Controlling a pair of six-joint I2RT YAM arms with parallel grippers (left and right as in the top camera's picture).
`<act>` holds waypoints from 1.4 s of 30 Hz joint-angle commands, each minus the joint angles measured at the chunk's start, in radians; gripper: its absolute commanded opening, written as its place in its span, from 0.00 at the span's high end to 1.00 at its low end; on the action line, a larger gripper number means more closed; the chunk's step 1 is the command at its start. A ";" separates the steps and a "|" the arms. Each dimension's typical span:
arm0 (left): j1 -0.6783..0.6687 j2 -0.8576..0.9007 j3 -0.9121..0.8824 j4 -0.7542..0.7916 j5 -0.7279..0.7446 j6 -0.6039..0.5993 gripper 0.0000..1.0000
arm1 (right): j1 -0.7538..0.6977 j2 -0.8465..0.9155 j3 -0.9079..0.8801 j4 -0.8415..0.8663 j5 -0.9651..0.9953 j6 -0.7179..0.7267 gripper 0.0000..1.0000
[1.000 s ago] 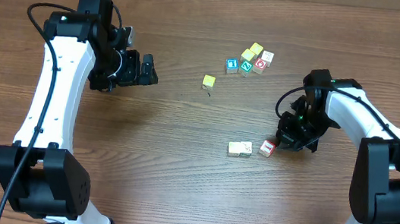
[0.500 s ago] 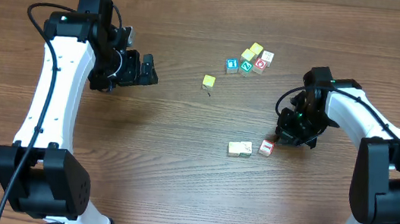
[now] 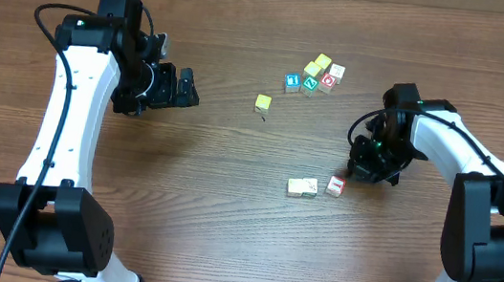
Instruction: Flip 4 blocks
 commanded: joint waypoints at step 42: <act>-0.006 0.003 0.018 0.001 -0.006 -0.010 0.00 | 0.175 -0.027 -0.007 0.035 0.145 0.007 0.96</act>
